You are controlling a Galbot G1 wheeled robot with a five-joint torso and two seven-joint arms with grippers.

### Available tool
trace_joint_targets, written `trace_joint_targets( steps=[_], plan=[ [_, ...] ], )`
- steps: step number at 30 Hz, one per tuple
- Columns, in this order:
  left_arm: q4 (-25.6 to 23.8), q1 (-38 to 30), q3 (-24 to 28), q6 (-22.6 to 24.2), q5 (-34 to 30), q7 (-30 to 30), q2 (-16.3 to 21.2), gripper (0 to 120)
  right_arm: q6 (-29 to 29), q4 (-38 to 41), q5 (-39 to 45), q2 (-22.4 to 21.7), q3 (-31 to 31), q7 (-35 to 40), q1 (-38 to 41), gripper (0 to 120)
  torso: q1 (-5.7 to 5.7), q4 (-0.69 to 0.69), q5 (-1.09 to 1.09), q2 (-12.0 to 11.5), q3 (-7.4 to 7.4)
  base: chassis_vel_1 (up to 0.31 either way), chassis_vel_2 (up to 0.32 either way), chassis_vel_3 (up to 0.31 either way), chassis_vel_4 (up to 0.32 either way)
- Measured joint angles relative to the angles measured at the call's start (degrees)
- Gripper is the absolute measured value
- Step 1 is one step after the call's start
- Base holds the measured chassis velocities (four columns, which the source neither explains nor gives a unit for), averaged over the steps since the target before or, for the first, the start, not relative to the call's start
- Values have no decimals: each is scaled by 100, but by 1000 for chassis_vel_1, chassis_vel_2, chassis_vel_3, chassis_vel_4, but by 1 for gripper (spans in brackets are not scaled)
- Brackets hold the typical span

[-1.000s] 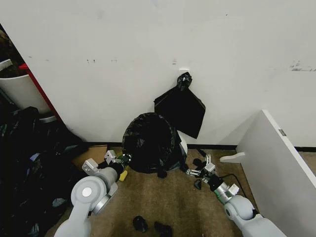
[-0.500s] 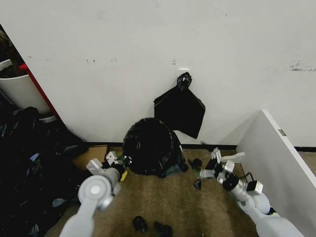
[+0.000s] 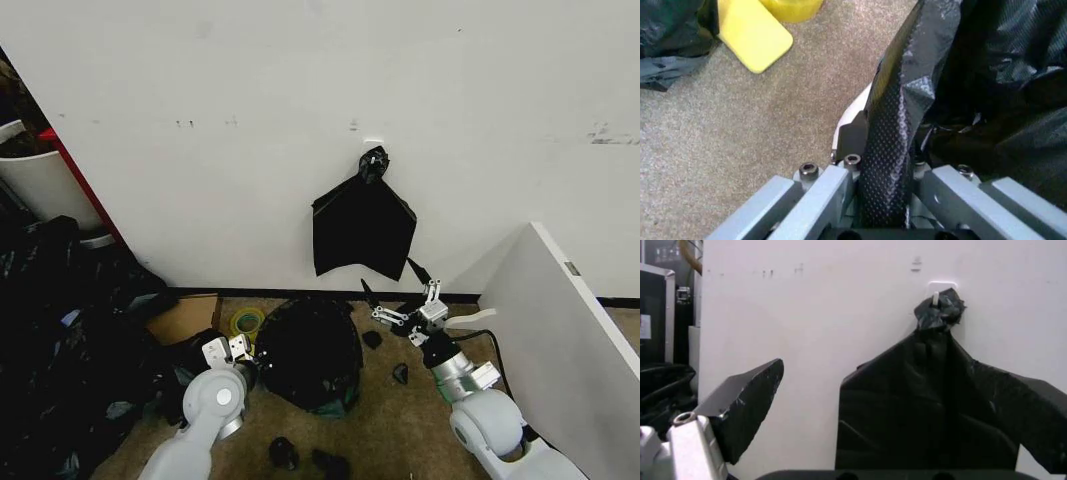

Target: Place the garbage bag over the trash bin.

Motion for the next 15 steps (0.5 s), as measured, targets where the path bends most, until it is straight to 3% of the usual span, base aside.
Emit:
trace_joint_targets(
  steps=[8, 15],
  plan=[
    [-253, 148, -15, -66, -4, 6, 29, 27, -2, -86, 2, 11, 10, 78, 12, 100, 0, -1, -6, 0, 1, 0, 0, 0, 0],
    [-895, 399, -192, -152, 291, 19, 199, 54, -14, -141, 10, 26, -4, 136, 33, 100, 0, -1, -3, 0, 0, 0, 0, 0, 0]
  ],
)
